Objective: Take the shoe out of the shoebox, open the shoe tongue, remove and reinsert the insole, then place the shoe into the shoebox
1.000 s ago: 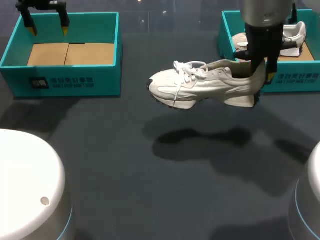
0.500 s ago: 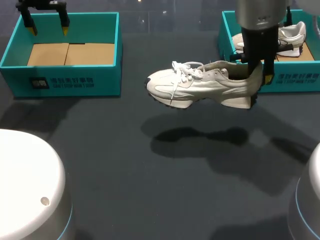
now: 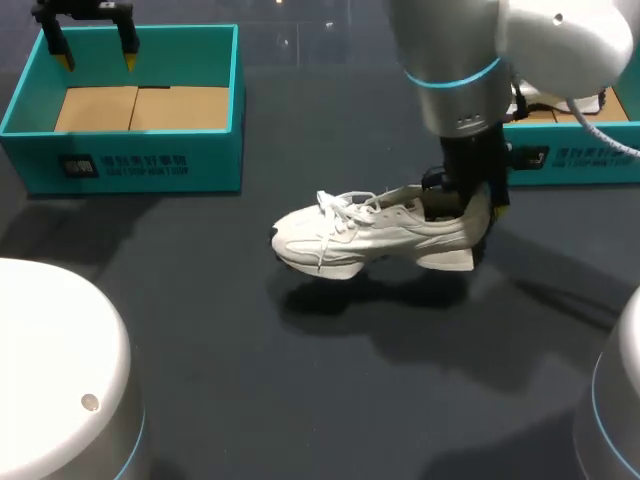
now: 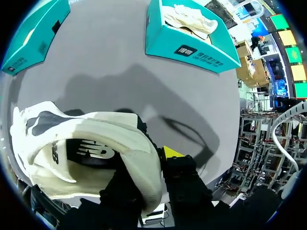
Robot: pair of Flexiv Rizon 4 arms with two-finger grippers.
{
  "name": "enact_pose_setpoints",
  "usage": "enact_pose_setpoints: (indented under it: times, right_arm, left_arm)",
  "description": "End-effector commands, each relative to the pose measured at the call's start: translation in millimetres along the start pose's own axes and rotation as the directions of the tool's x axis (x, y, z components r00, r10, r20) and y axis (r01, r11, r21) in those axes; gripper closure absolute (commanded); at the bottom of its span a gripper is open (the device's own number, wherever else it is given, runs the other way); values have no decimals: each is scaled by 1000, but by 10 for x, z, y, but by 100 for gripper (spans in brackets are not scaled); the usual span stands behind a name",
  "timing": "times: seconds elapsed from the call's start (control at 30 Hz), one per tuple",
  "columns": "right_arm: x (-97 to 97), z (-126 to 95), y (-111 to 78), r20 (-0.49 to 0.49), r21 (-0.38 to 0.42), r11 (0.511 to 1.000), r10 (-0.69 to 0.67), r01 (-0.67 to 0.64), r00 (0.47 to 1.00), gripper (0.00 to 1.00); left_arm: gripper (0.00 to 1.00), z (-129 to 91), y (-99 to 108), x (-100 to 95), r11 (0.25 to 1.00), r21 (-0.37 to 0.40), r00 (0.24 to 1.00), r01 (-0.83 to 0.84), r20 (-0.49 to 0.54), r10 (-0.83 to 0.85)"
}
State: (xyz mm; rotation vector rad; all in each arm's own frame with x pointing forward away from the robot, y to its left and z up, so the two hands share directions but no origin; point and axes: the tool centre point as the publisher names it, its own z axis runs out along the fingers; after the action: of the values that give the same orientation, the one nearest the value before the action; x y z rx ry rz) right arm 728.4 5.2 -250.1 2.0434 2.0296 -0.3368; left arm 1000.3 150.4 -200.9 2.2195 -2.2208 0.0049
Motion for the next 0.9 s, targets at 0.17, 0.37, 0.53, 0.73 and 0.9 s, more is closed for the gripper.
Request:
enact_pose_setpoints:
  times: [0.17, 0.37, 0.53, 0.73, 0.9]
  right_arm:
    - [89, 47, 47, 7, 10, 1000, -3, 3, 1000, 100]
    - [89, 47, 47, 7, 10, 1000, -3, 3, 1000, 100]
    - [278, 204, -74, 49, 34, 999, 31, -33, 998, 100]
    - [483, 385, -230, 66, 33, 999, 41, -44, 997, 100]
    - [535, 522, -290, 43, 29, 999, 29, -30, 999, 100]
  left_arm:
    - [0, -2, 0, 3, 1000, 0, 1000, 0, 1, 0]
    - [0, -2, 0, 3, 1000, 0, 1000, 0, 1, 0]
    - [0, -2, 0, 3, 1000, 0, 1000, 0, 1, 0]
    - [0, -2, 0, 3, 1000, 0, 1000, 0, 1, 0]
    - [0, -2, 0, 3, 1000, 0, 1000, 0, 1, 0]
